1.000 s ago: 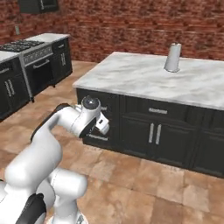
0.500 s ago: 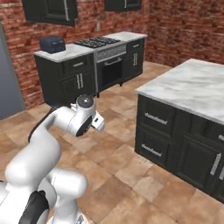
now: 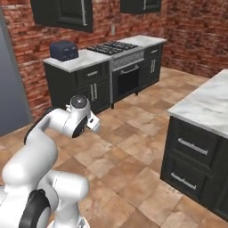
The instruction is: Move the glass cup from next to the sink to the open cabinet. Then, move the bowl with the steak to the fridge to clear the area for faucet cleaning.
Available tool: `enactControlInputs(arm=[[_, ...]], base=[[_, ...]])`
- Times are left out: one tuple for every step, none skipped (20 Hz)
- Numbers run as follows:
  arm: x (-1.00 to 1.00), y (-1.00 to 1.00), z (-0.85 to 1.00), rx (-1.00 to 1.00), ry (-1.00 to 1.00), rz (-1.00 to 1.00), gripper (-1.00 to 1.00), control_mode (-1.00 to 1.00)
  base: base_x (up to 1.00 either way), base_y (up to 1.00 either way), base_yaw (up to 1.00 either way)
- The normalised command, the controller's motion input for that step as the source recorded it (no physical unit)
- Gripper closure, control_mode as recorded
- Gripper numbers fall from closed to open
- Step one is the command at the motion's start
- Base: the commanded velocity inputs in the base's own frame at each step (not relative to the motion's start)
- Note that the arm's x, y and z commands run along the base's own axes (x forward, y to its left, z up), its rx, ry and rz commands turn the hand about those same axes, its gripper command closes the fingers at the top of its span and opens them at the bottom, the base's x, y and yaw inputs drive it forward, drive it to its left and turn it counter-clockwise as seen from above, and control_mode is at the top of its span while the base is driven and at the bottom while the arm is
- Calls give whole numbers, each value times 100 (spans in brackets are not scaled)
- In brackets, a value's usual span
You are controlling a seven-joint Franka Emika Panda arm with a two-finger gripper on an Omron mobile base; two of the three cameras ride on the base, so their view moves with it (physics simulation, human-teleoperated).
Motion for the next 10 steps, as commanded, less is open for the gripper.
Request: enactControlInputs(arm=[[0,0,0,0,0,0,100,100],[0,0,0,0,0,0,100,100],[0,0,0,0,0,0,100,100],[0,0,0,0,0,0,100,100],[0,0,0,0,0,0,100,100],[0,0,0,0,0,0,100,100],[0,0,0,0,0,0,100,100],[0,0,0,0,0,0,100,100],[0,0,0,0,0,0,100,100],[0,0,0,0,0,0,100,100]], base=[[100,21,-4],[100,17,-7],[100,10,-9],[100,8,-9],[100,4,-9],[100,1,-8],[100,0,-7],[100,0,-6],[100,0,-5],[100,0,-5]])
